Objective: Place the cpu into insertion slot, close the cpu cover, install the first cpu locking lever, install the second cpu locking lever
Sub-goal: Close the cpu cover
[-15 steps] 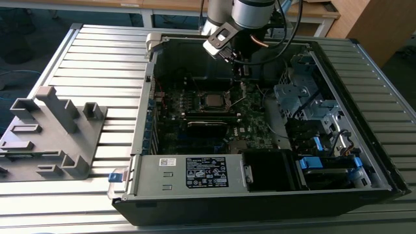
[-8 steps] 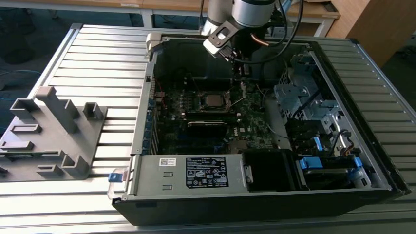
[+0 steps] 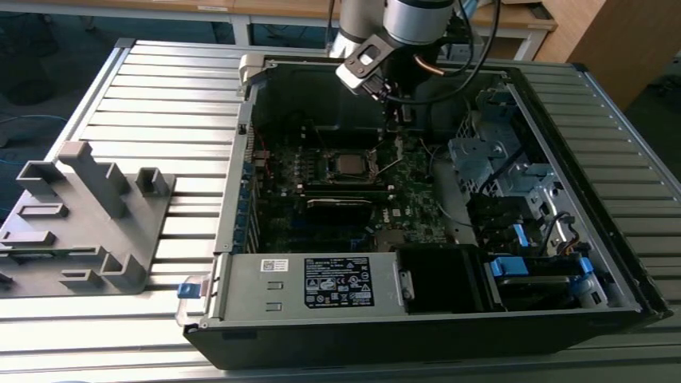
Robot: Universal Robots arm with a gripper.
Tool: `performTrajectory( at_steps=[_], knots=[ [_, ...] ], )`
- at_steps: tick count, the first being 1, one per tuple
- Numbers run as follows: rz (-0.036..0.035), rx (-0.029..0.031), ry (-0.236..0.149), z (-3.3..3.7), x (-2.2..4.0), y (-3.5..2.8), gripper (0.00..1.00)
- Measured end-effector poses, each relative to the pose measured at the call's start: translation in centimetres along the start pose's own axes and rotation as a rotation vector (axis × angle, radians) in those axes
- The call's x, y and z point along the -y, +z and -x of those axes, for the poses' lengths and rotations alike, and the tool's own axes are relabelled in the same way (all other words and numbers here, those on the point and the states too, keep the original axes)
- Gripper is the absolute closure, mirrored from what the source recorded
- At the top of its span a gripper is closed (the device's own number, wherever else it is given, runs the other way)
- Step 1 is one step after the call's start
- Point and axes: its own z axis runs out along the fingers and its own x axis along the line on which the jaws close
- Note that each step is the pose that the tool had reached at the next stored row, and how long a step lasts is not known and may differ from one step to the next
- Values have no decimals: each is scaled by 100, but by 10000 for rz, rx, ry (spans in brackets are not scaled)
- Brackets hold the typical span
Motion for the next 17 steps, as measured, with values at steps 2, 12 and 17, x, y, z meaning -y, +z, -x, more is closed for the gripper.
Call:
performTrajectory(
  at_steps=[2, 12, 17],
  knots=[
    [0, 0, 0, 0, -19, 1, 89],
    [1, -2, 0, 3, -135, 6, 89],
    [1, -1, 1, 5, -188, 8, 89]
  ],
)
